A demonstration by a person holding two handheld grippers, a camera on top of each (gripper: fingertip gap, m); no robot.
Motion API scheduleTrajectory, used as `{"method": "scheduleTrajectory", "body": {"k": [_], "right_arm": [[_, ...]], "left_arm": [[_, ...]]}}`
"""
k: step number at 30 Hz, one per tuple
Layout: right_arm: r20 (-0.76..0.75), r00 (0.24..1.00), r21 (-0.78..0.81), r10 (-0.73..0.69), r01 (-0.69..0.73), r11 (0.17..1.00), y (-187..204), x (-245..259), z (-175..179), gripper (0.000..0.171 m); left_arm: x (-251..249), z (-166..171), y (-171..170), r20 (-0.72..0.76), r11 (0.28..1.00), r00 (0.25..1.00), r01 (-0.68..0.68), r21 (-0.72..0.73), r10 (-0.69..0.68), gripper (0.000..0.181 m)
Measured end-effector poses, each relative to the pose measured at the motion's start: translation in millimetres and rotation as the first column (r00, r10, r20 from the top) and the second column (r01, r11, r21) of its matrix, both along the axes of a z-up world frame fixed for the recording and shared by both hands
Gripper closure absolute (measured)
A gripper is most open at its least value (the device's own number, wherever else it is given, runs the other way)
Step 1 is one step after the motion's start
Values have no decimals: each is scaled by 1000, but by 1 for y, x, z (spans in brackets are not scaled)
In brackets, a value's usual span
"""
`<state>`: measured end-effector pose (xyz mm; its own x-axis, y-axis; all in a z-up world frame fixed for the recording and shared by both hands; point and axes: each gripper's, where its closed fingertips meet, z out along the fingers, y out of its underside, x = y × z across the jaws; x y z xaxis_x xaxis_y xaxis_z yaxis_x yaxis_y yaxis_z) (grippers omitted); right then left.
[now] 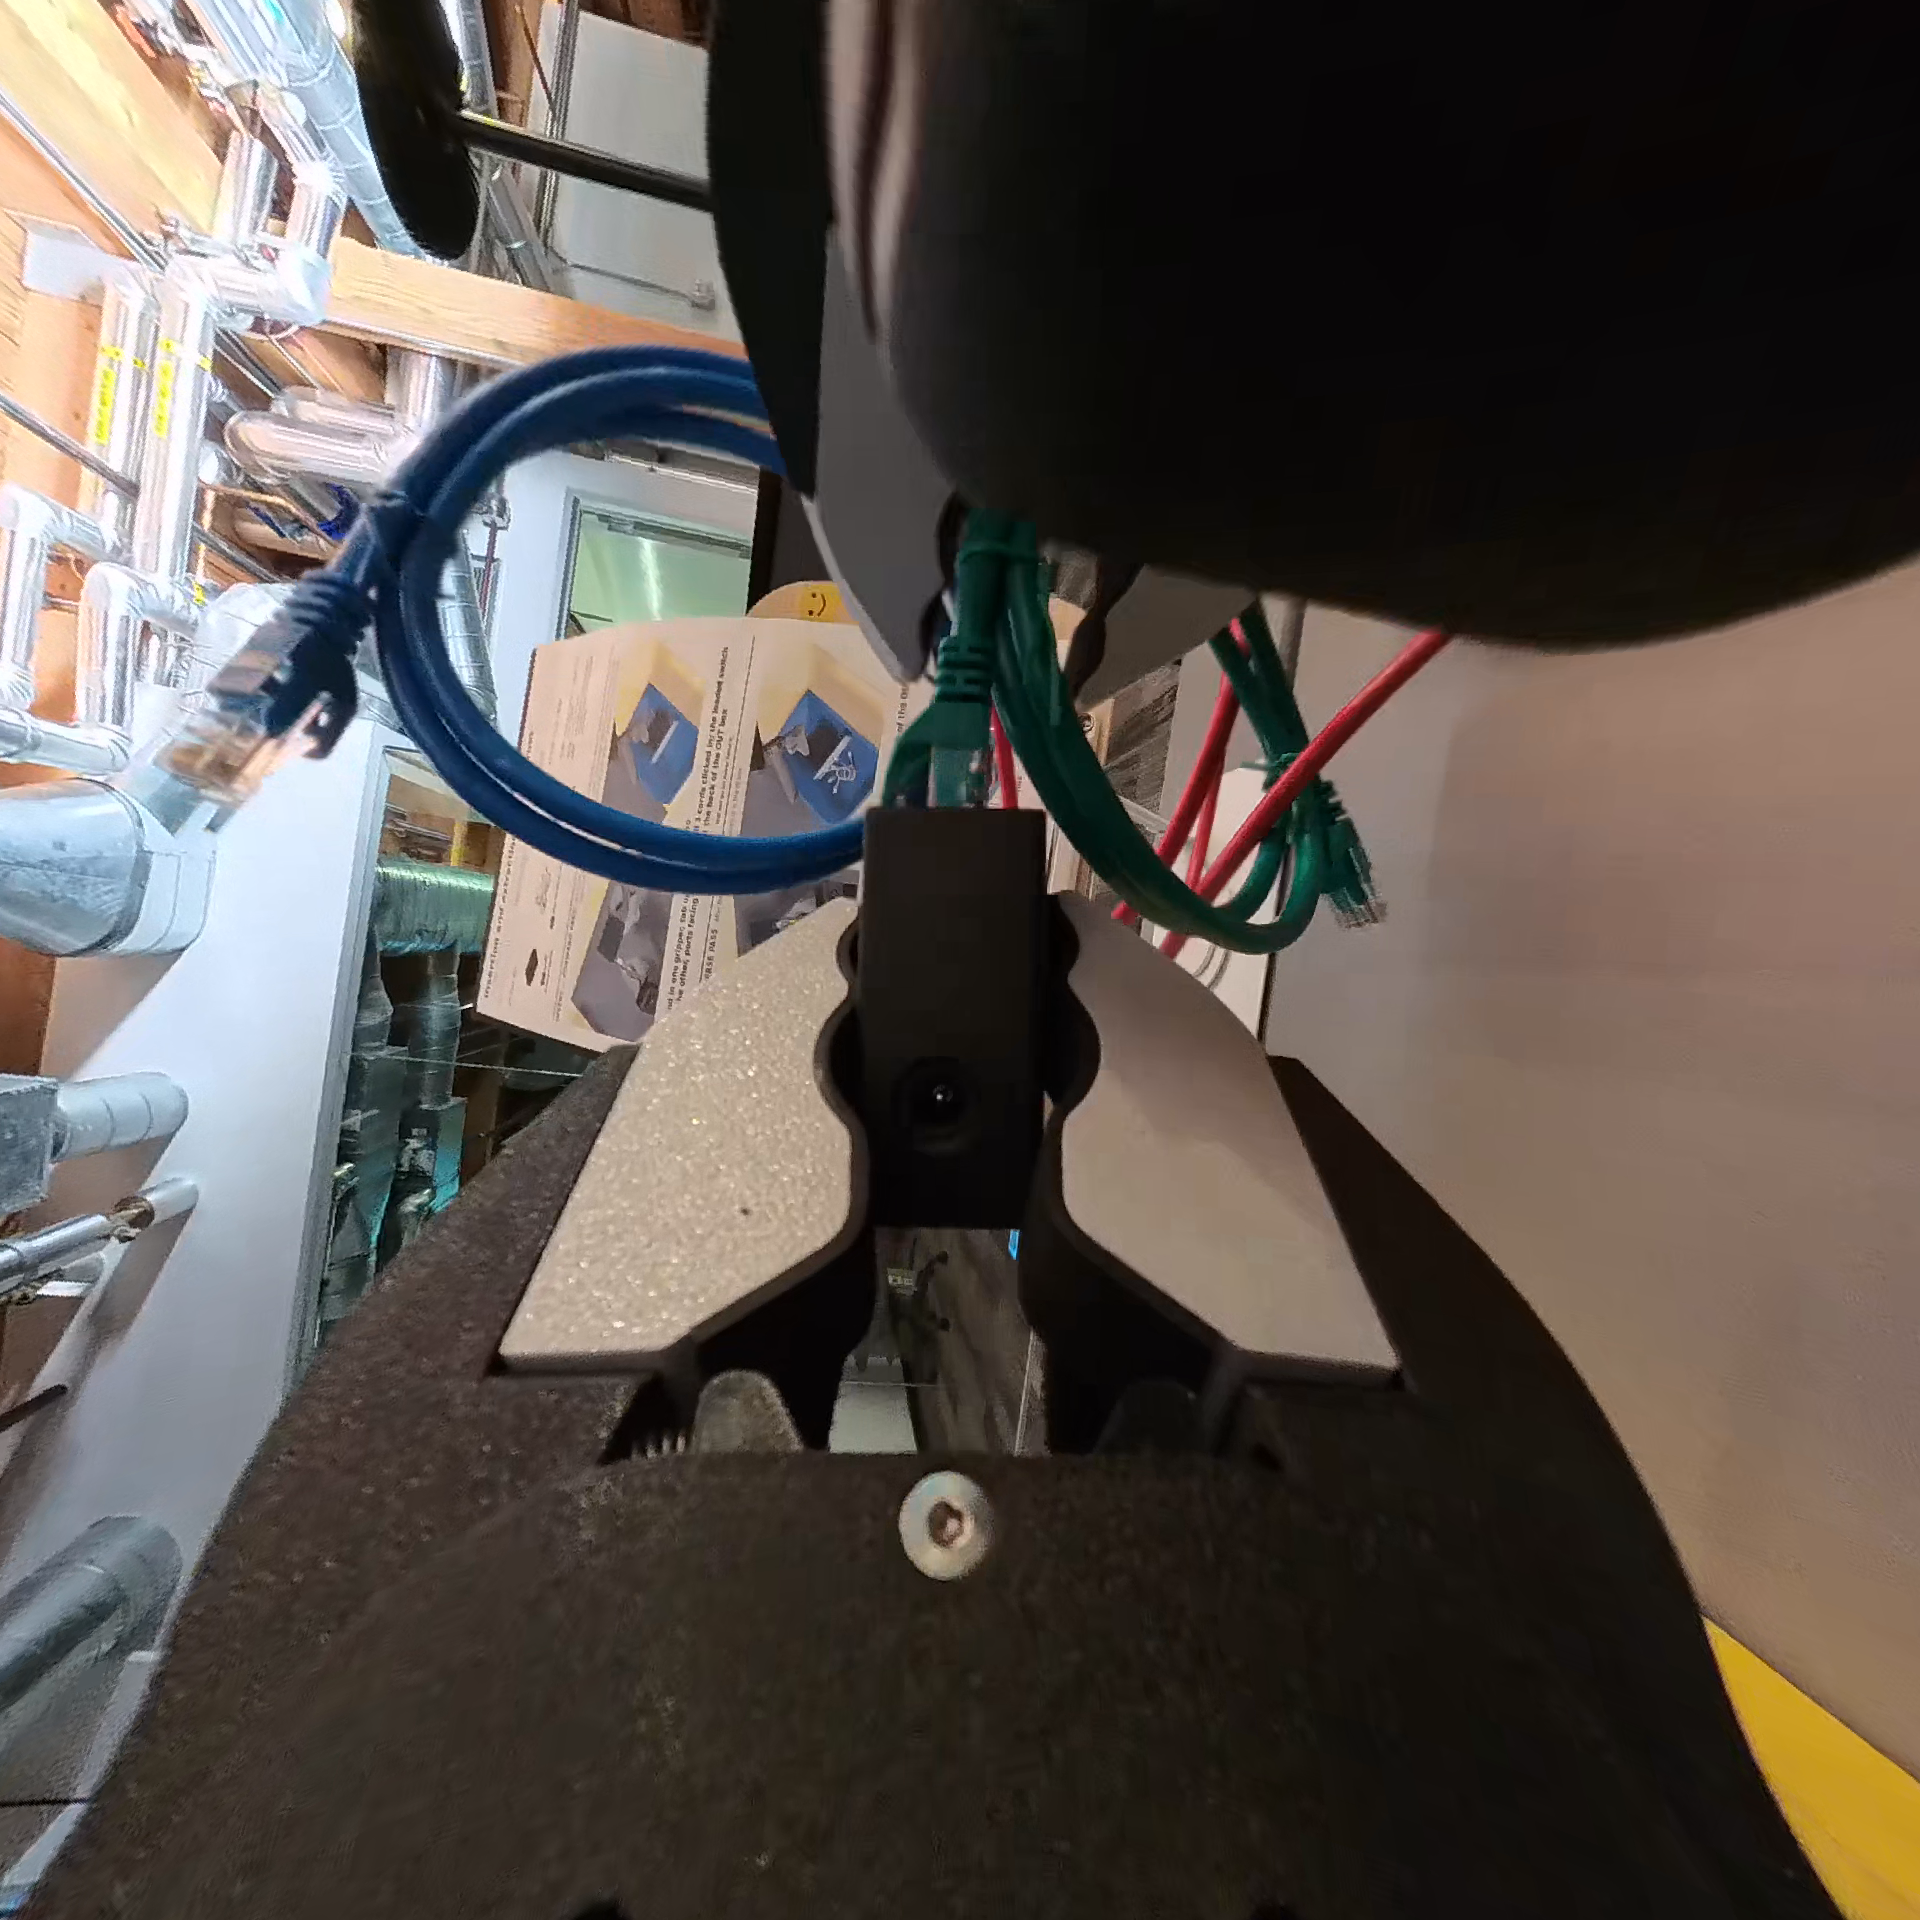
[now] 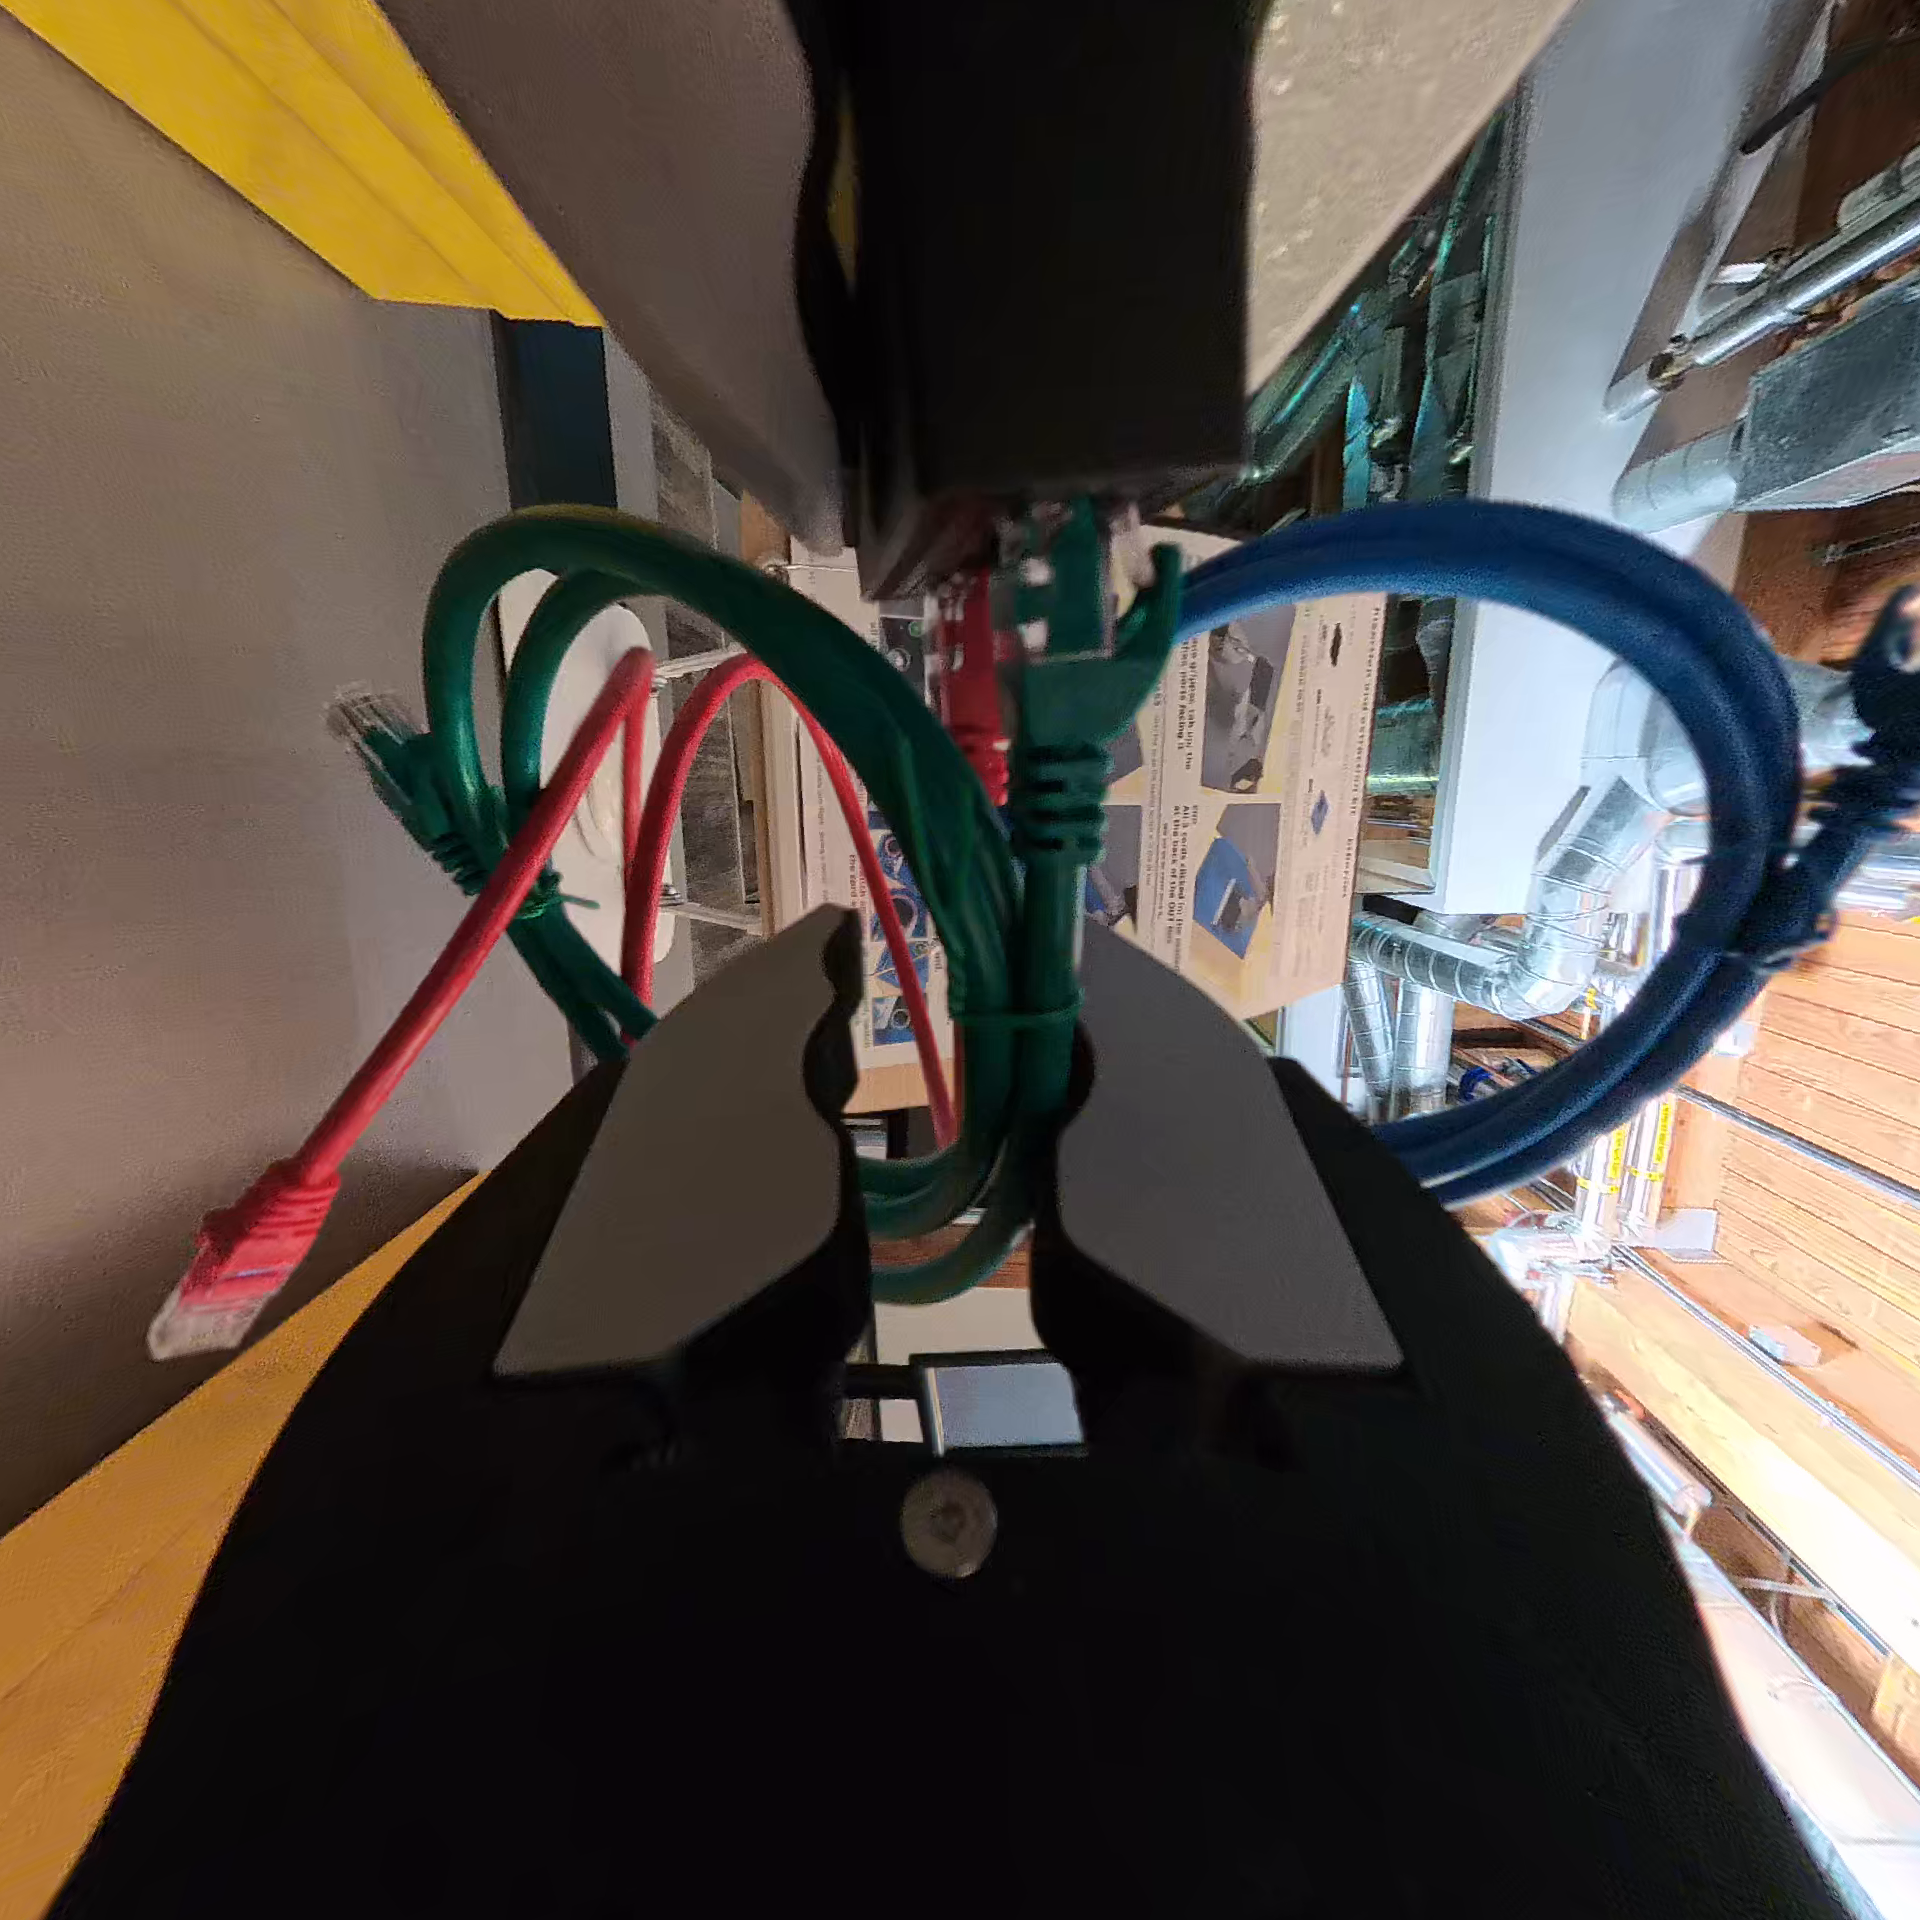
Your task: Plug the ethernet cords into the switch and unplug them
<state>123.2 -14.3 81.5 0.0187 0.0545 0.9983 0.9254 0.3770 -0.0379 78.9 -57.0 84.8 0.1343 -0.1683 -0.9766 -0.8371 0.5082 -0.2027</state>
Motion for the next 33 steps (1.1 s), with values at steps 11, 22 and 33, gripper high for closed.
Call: {"method": "scheduleTrajectory", "body": {"k": [11, 22, 33], "right_arm": [[-47, 999, 3, -24, 24, 1000, 9, 0, -2, 158], [-122, 984, -177, -133, 110, 978, 44, 69, 13, 156], [12, 948, -480, -318, 284, 830, 115, 215, 8, 156]], "left_arm": [[-6, 3, 10, 89, 998, 994, -53, -39, 56, 133], [-37, 41, -6, 225, 998, 973, -30, -60, 43, 116], [-48, 36, 10, 189, 992, 975, -114, -46, 121, 122]]}}
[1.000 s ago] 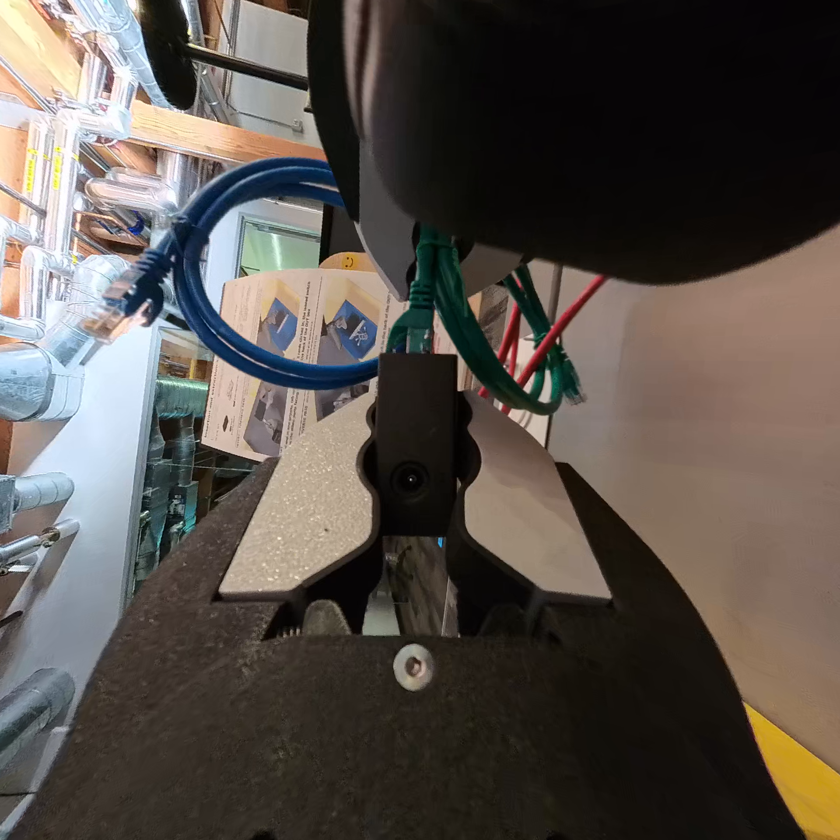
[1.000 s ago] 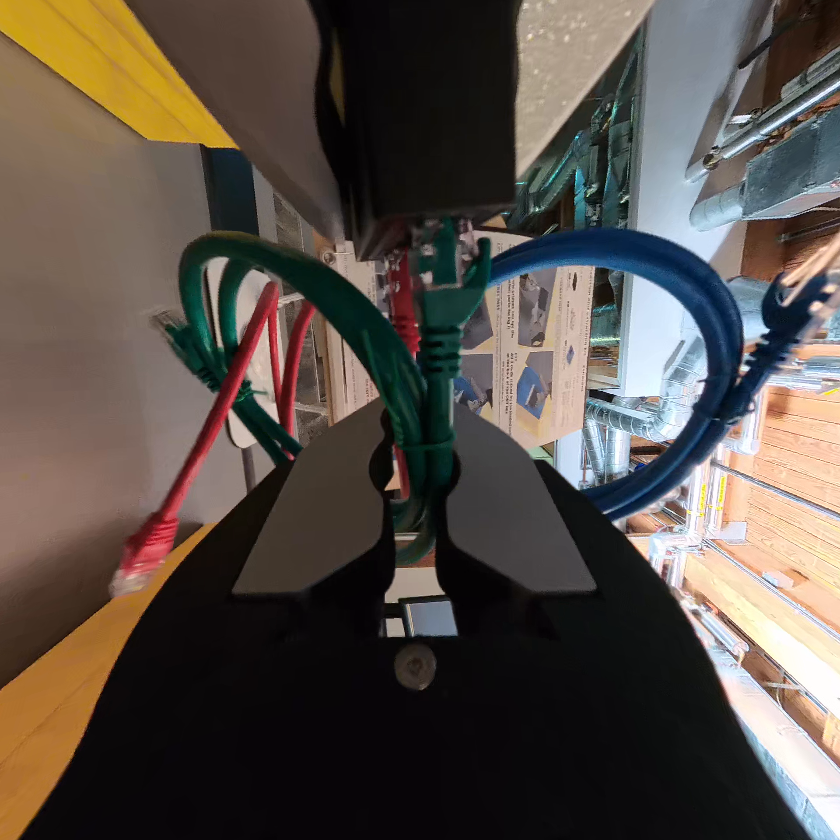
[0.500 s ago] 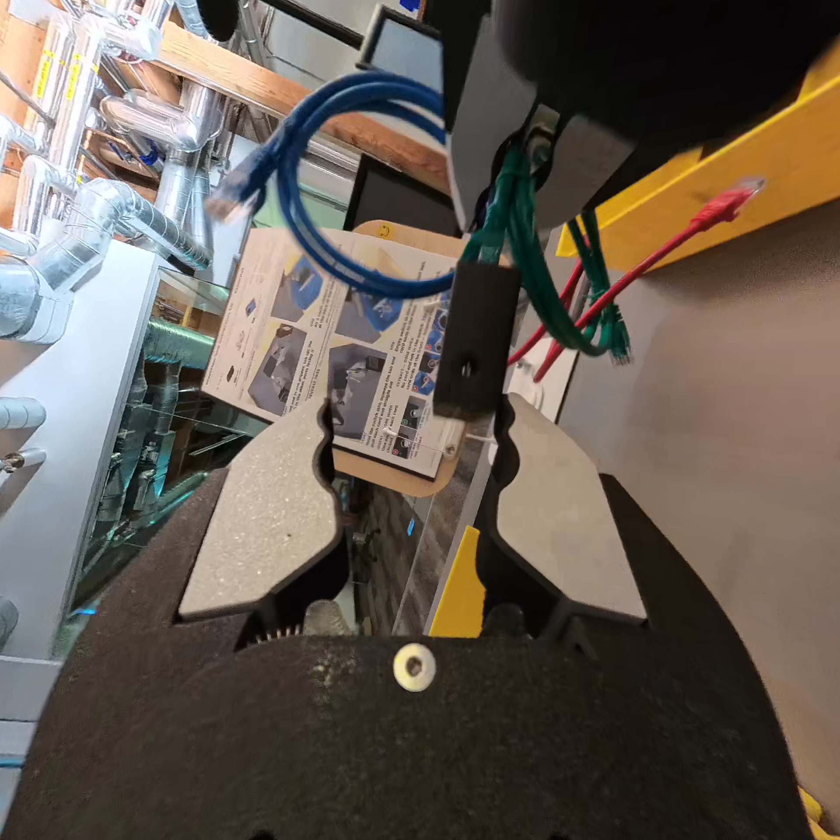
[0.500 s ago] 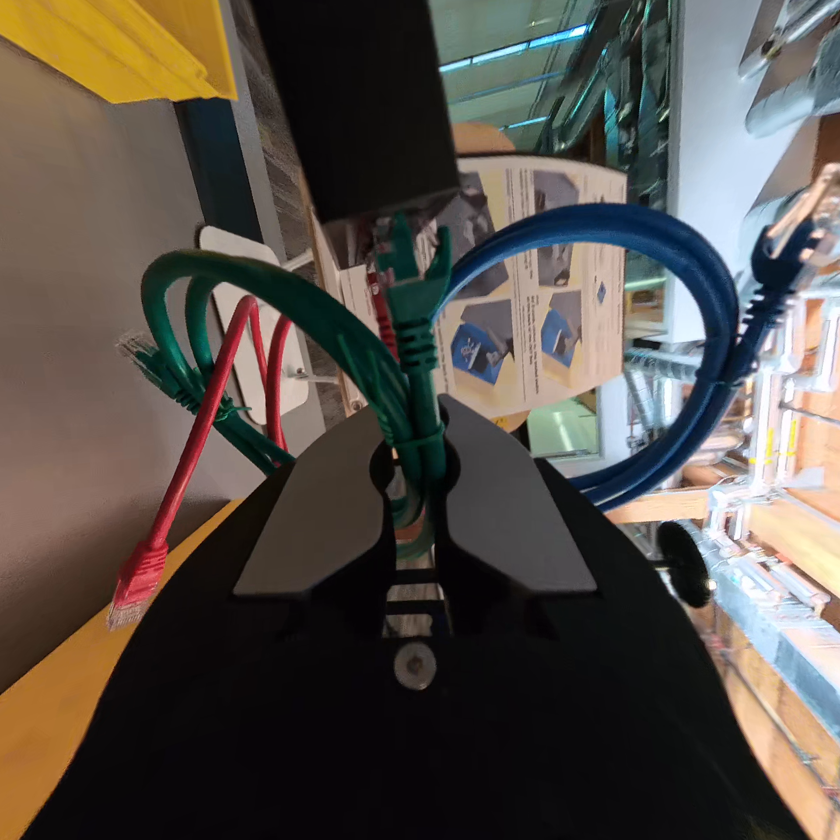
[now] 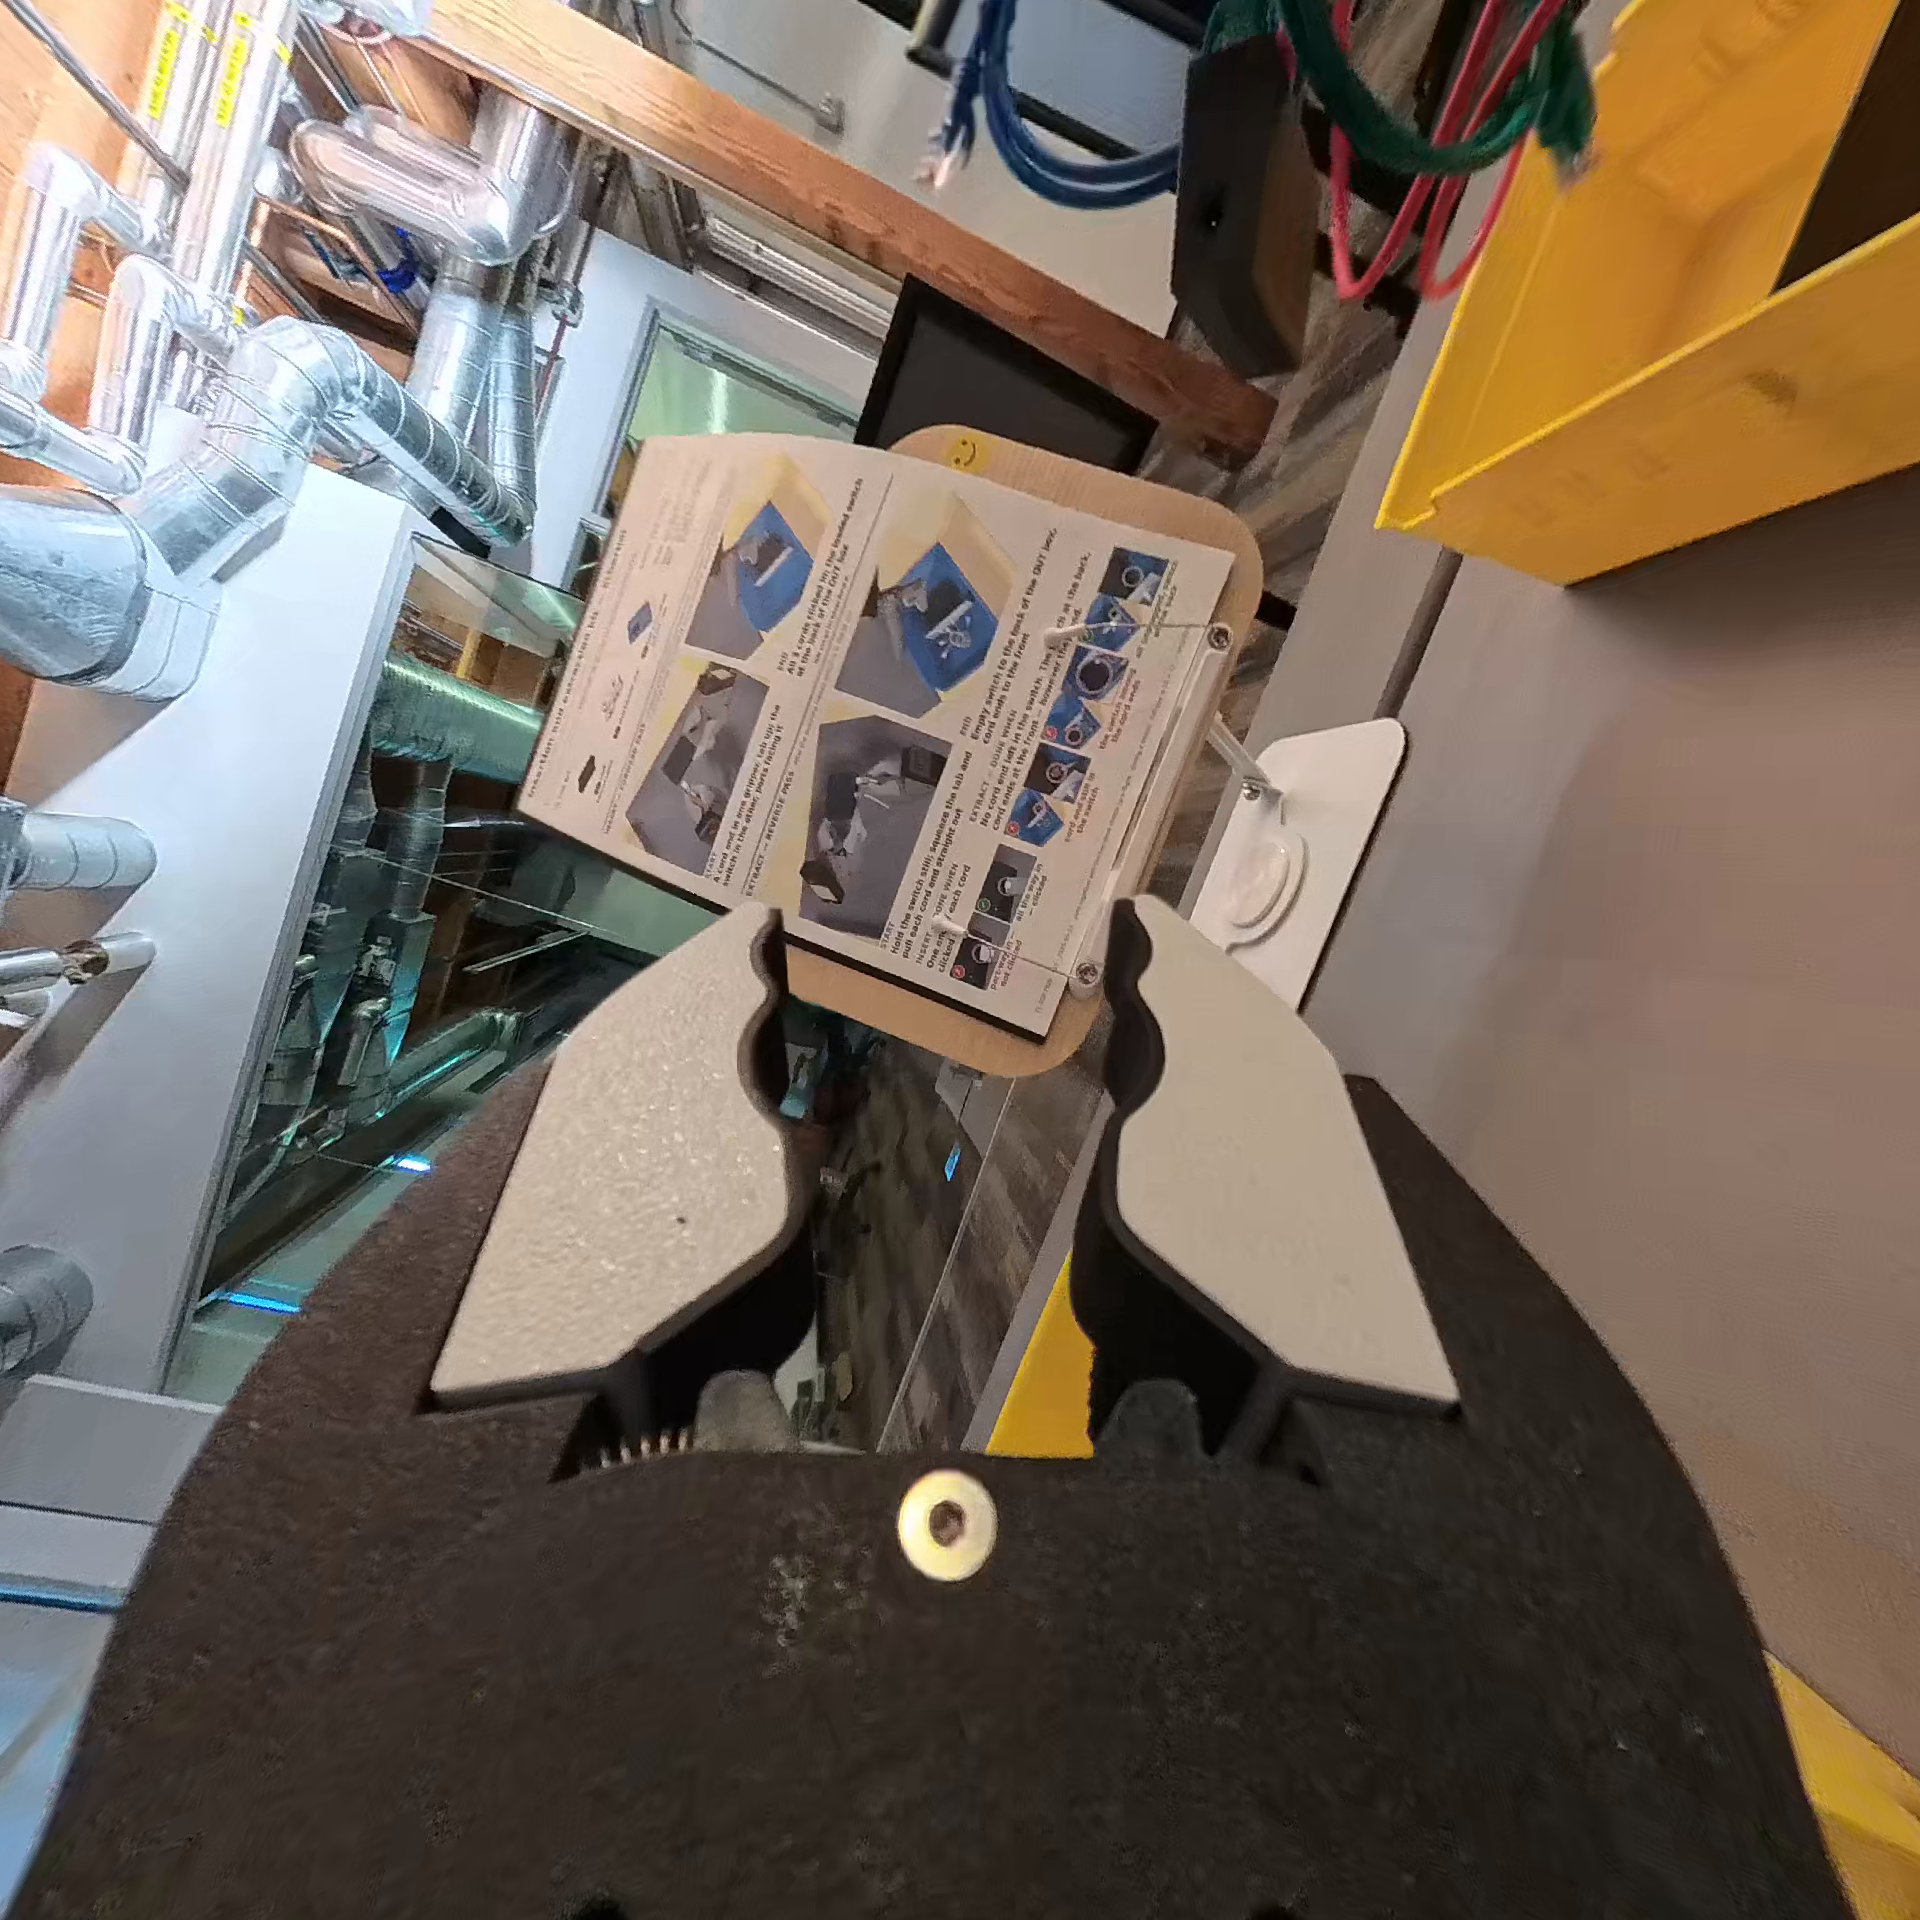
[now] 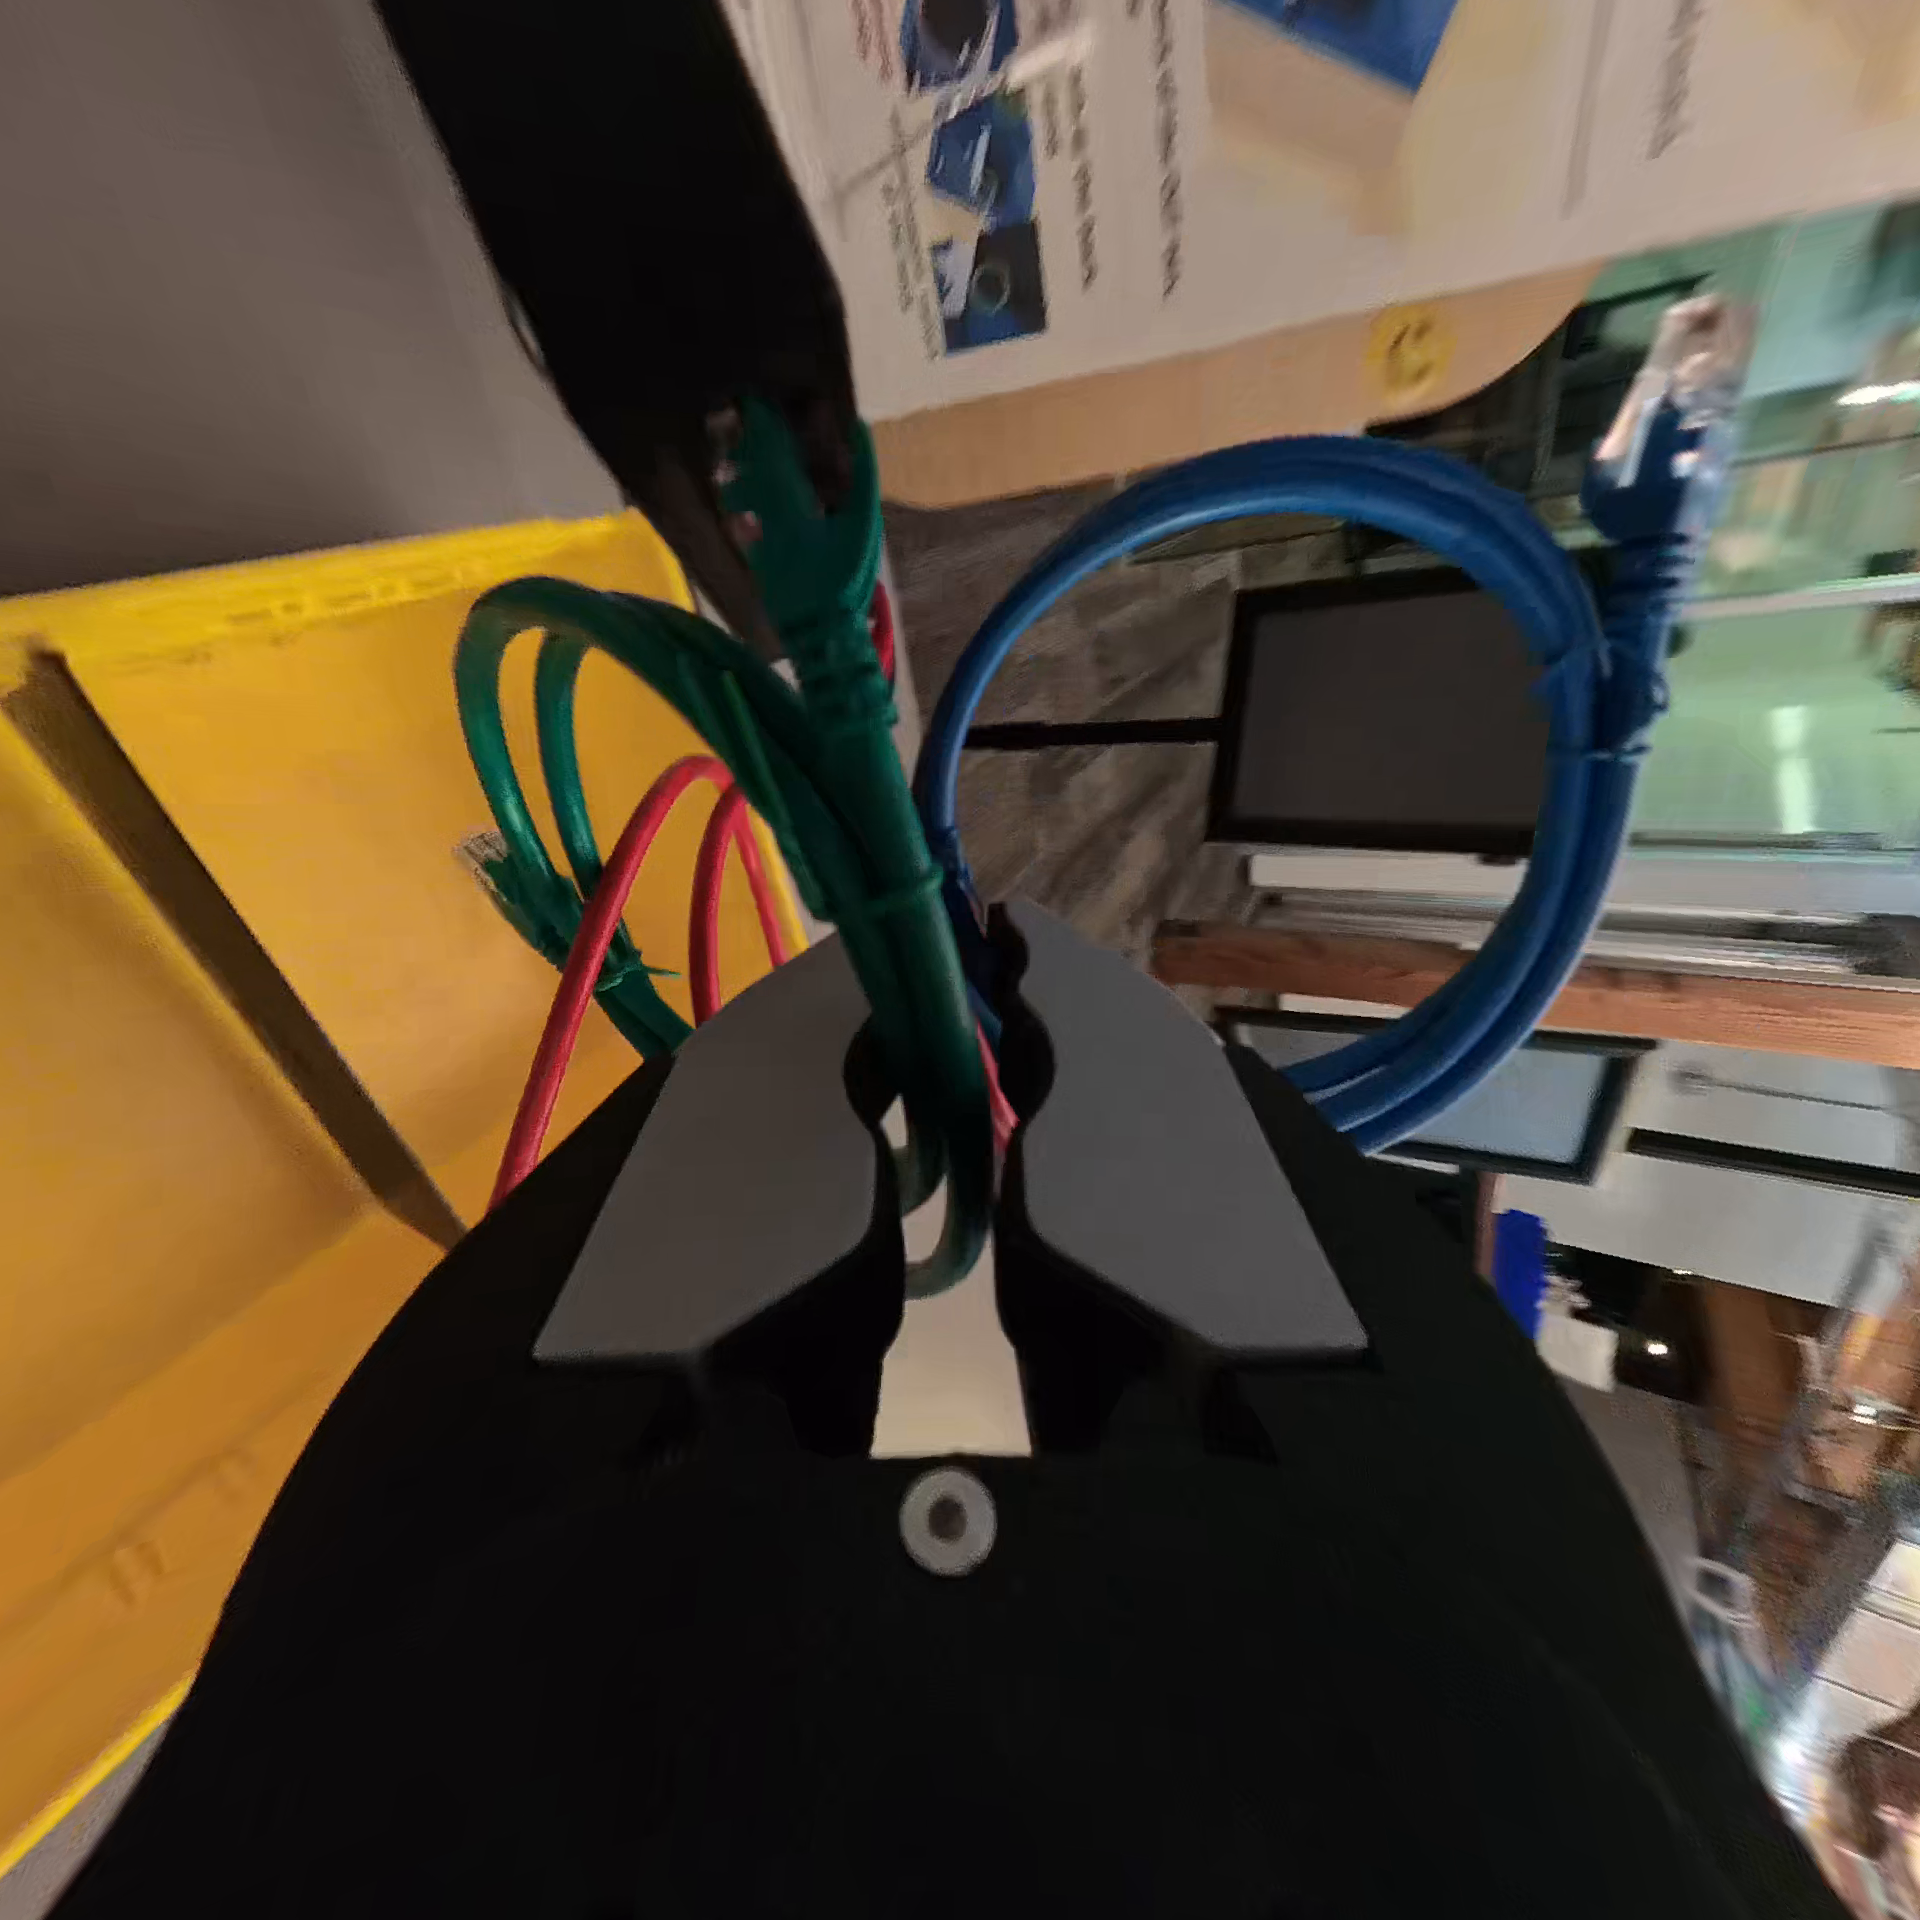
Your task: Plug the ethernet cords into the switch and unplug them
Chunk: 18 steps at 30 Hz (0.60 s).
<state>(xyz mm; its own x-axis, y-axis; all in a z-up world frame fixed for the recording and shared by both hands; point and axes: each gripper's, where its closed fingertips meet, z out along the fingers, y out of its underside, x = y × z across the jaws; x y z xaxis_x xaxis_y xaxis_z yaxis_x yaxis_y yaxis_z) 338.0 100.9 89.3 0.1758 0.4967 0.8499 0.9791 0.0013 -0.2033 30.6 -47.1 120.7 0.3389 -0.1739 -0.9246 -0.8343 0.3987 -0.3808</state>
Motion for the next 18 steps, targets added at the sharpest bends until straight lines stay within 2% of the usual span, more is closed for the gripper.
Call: {"method": "scheduleTrajectory", "body": {"k": [4, 9, 15, 18], "right_arm": [[13, 999, -163, -32, 34, 986, 10, 19, -35, 156], [71, 997, -352, 2, 24, 936, 5, 20, -77, 157], [113, 993, -422, -31, 76, 903, -15, 22, -93, 157], [102, 992, -506, -74, 116, 855, -28, 25, -101, 158]], "left_arm": [[4, -11, 8, -37, 1000, 999, -20, -16, 20, 123], [6, -19, 14, -61, 999, 998, -34, -26, 32, 124], [7, -26, 18, -85, 998, 995, -46, -34, 43, 126], [8, -30, 19, -104, 998, 994, -50, -37, 46, 126]]}}
